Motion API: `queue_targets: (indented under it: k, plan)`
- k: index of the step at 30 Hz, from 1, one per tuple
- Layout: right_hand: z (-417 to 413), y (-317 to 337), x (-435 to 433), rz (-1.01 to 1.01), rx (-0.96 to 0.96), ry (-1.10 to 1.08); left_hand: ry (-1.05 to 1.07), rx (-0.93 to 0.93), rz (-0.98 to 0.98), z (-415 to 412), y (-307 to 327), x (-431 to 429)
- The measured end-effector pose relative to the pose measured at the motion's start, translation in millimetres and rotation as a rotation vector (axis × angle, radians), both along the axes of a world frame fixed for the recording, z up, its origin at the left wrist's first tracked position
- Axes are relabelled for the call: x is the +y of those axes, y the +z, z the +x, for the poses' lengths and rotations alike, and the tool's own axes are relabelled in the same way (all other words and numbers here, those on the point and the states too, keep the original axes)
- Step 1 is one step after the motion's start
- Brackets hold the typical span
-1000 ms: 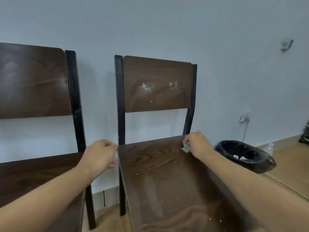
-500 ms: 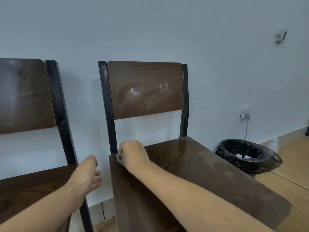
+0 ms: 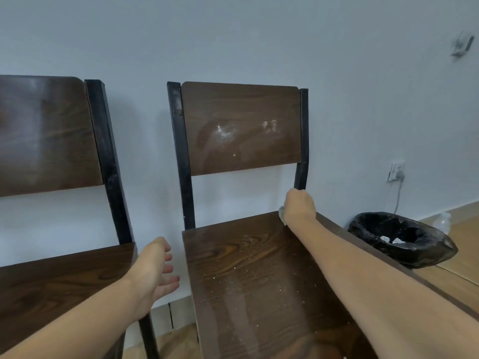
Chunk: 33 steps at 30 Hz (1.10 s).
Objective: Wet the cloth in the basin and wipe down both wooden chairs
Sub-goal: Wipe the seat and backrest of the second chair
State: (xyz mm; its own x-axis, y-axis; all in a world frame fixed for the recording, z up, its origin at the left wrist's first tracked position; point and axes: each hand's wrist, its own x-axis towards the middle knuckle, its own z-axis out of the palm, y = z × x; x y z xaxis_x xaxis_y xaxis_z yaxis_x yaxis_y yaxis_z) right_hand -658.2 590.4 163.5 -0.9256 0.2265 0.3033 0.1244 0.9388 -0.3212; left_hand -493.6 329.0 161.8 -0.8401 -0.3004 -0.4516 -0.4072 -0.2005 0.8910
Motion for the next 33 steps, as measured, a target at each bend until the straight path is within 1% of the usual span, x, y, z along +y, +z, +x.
queue_targets:
  k: [6,9,12,19,22,25,27,28,29,30,33]
  plan:
    - [52.4,-2.4,-129.3,-0.133,-0.018,0.414,0.011,-0.023,0.101,1.1,-1.7,-7.1]
    - [84.3,-5.3,-159.2,-0.157,-0.046,0.635,0.027,-0.038,0.139,7.7,2.9,-4.8]
    - [110.7,-5.5,-140.4,-0.117,-0.07,0.805,0.018,-0.052,0.145,15.6,10.0,-5.4]
    - [194.8,6.7,-79.7,-0.078,-0.179,1.02,-0.117,-0.086,0.189,49.6,17.8,-1.8]
    - [236.7,8.1,-59.2,-0.113,-0.219,1.036,-0.172,-0.109,0.161,66.4,14.0,5.4]
    - [279.4,11.9,-35.8,-0.055,-0.253,1.103,-0.17,-0.085,0.118,79.0,12.0,11.9]
    - [294.0,29.1,-17.3,0.001,-0.383,1.165,-0.169,-0.065,0.102,84.7,11.6,12.6]
    - [291.4,41.0,-10.2,0.022,-0.433,1.157,-0.168,-0.06,0.1,87.0,11.1,12.0]
    - [279.8,52.7,-5.3,0.038,-0.433,1.123,-0.17,-0.058,0.097,88.9,10.4,11.5]
    - [258.6,63.0,-3.3,0.05,-0.376,1.07,-0.173,-0.058,0.093,90.5,9.7,10.9]
    - [156.8,73.3,-8.1,0.063,-0.145,0.813,-0.157,-0.071,0.095,93.1,8.3,8.7]
